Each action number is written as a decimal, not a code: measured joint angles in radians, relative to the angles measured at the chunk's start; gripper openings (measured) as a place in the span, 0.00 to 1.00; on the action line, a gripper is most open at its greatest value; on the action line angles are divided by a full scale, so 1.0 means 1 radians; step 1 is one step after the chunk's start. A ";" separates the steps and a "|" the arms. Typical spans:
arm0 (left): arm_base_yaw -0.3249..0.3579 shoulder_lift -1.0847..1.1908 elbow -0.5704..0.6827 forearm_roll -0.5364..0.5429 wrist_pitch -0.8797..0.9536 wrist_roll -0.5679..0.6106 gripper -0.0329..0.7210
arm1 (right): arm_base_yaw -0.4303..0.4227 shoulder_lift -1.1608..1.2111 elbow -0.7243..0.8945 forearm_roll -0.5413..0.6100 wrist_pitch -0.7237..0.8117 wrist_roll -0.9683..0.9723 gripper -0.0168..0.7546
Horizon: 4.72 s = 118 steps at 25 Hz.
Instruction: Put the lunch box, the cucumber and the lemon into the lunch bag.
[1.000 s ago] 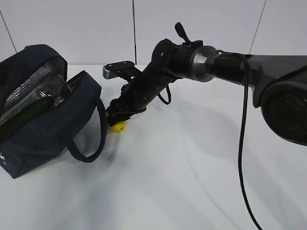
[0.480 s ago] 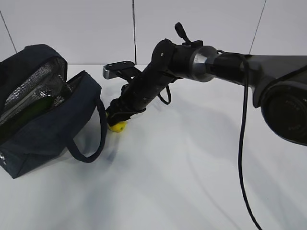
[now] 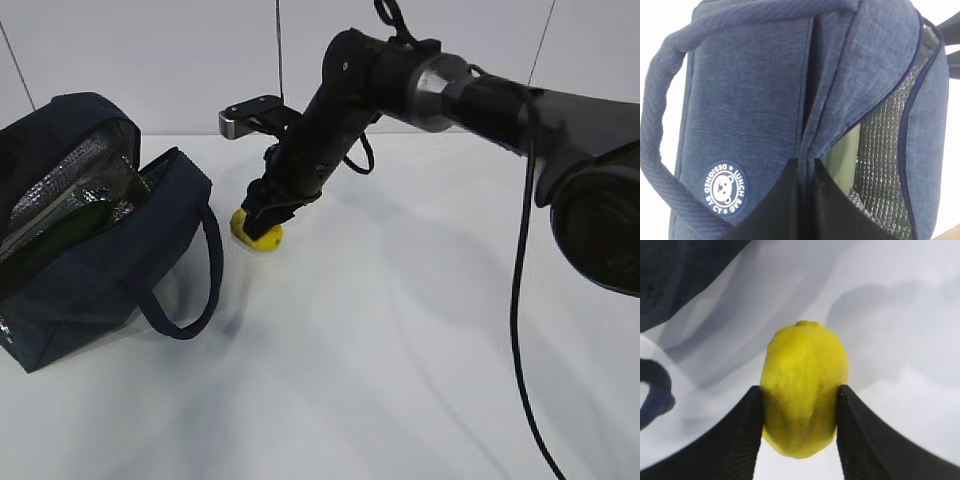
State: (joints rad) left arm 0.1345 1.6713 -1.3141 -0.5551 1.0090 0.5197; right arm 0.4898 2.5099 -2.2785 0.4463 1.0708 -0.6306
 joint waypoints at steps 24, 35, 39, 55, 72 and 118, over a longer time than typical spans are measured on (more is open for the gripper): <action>0.000 0.000 0.000 -0.023 0.011 0.000 0.04 | -0.023 -0.137 -0.084 0.467 0.141 0.018 0.46; 0.000 0.000 0.000 -0.054 0.026 0.000 0.04 | 0.075 -0.098 -0.084 0.477 0.047 -0.014 0.46; 0.000 0.000 0.000 -0.074 0.032 0.000 0.04 | 0.082 -0.053 -0.084 0.462 0.006 -0.014 0.46; 0.000 0.000 0.000 -0.166 0.088 0.006 0.04 | 0.110 -0.033 -0.084 0.428 -0.083 -0.048 0.48; 0.000 0.000 0.000 -0.195 0.120 0.016 0.04 | 0.123 -0.033 -0.113 0.361 0.070 -0.052 0.58; 0.000 0.000 0.000 -0.195 0.120 0.030 0.04 | -0.062 -0.203 0.446 0.782 -0.031 0.182 0.58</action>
State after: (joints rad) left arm 0.1345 1.6713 -1.3141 -0.7501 1.1294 0.5497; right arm 0.4279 2.3073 -1.8327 1.2285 1.0397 -0.4490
